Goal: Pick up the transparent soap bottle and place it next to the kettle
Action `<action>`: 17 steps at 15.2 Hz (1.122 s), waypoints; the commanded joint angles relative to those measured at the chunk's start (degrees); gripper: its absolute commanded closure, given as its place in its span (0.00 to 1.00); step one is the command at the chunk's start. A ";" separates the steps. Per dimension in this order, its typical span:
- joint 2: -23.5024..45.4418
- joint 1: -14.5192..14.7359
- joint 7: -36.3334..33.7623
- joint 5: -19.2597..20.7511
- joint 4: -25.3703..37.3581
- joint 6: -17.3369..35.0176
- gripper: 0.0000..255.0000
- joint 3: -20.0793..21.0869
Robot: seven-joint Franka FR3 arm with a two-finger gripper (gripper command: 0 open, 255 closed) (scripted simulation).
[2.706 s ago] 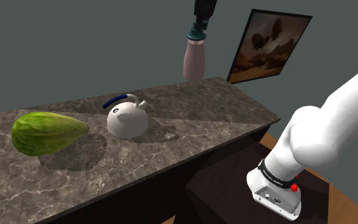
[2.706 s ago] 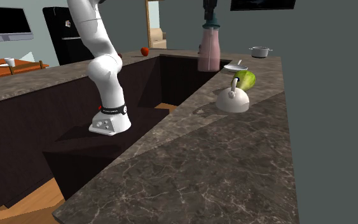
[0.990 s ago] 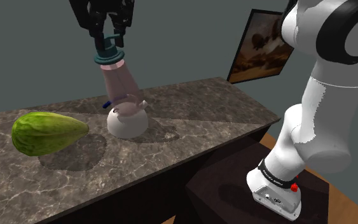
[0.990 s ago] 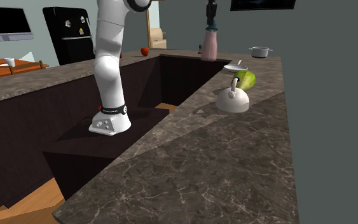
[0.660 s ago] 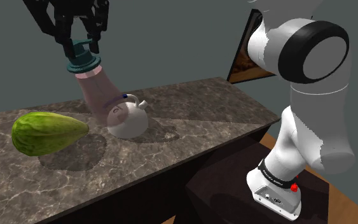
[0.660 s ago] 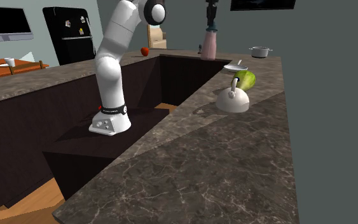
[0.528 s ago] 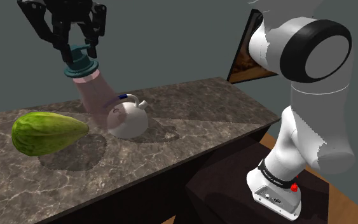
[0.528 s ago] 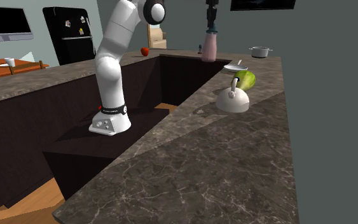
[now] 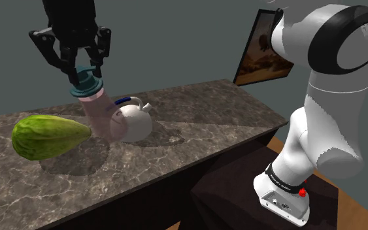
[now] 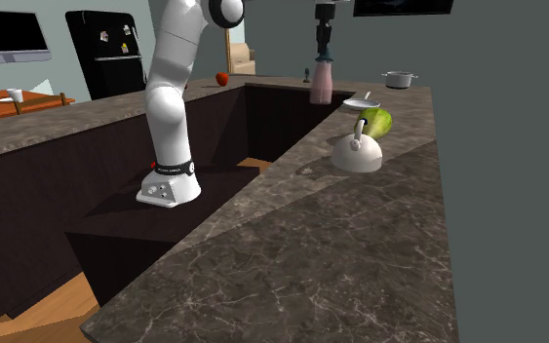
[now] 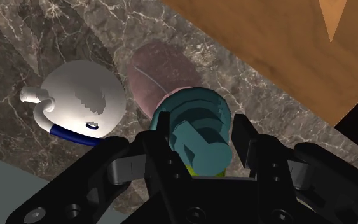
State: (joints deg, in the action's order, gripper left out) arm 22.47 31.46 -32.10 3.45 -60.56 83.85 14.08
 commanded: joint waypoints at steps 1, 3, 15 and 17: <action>-1.27 -0.50 0.24 -0.32 -3.49 2.30 1.00 -0.03; -2.10 -0.77 0.33 -0.52 -6.34 4.32 1.00 -0.04; -4.77 -1.70 0.71 -1.17 -19.61 14.95 1.00 -0.16; -4.92 -1.79 0.75 -1.20 -21.37 16.57 1.00 -0.18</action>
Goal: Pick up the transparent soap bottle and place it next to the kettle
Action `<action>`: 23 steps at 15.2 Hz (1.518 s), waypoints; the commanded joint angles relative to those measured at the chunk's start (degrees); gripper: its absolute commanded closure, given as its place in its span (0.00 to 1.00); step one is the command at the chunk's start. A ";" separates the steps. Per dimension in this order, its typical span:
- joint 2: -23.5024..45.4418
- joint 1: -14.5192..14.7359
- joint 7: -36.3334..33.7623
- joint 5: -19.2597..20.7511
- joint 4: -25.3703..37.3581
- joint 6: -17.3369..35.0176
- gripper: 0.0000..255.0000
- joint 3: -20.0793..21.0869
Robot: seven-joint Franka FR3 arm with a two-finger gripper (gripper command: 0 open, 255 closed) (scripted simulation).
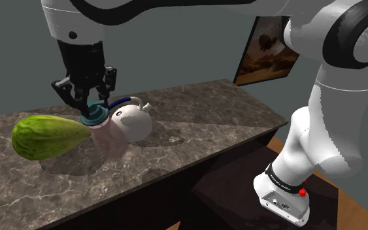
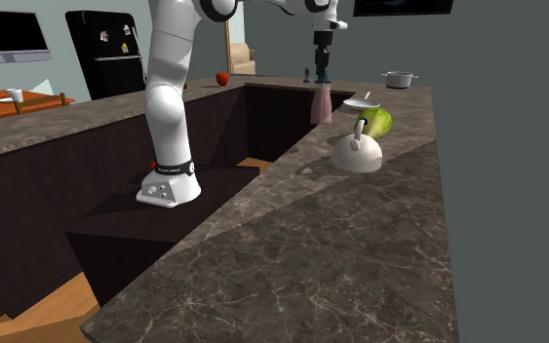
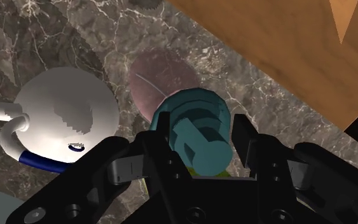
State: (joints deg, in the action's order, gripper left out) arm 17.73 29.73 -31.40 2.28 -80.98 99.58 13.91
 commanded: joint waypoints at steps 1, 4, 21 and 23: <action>-0.24 -0.10 0.06 -0.05 -1.80 1.64 1.00 -0.02; -0.30 -0.19 0.10 -0.06 -4.20 3.97 1.00 -0.06; 0.95 -0.34 0.04 0.30 -12.83 13.81 1.00 -0.28; 0.95 -0.34 0.04 0.30 -12.83 13.81 1.00 -0.28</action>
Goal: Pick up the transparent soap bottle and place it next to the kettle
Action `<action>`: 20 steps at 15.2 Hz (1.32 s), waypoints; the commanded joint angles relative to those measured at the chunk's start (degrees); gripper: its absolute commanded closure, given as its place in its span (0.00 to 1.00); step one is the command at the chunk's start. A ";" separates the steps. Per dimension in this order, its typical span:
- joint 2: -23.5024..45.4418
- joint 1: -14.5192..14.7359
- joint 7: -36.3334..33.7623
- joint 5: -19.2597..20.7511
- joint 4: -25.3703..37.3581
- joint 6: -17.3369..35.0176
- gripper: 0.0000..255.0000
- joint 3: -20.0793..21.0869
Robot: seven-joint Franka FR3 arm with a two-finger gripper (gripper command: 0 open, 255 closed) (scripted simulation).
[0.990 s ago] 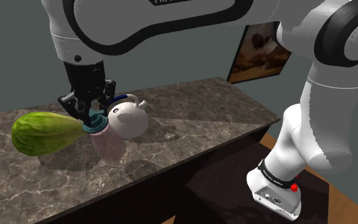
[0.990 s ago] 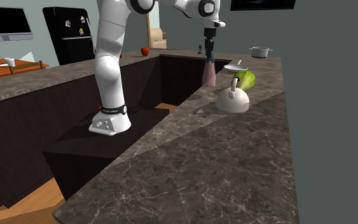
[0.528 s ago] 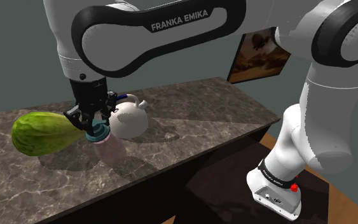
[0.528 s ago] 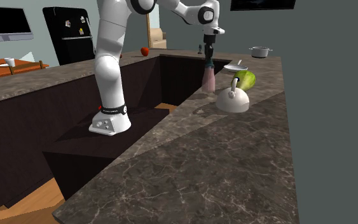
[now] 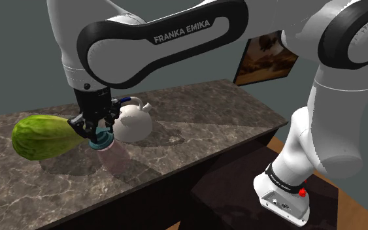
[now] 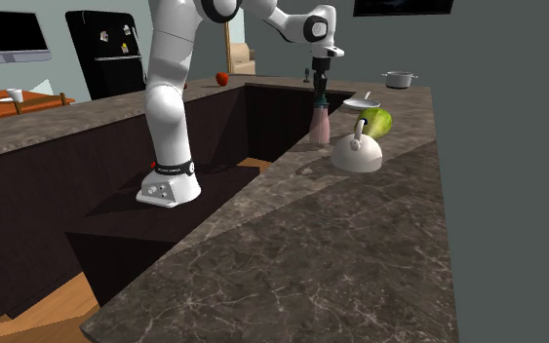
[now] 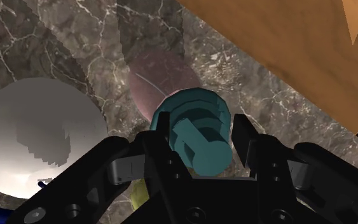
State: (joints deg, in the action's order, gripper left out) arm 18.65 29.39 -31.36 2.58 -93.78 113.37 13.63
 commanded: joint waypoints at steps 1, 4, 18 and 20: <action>0.03 0.00 0.00 0.00 -0.03 0.01 1.00 0.00; 0.06 0.01 -0.01 0.01 0.00 0.01 0.00 0.00; -1.34 -0.08 0.26 -0.39 5.37 -6.72 0.00 0.12; -1.34 -0.08 0.26 -0.39 5.37 -6.71 0.00 0.12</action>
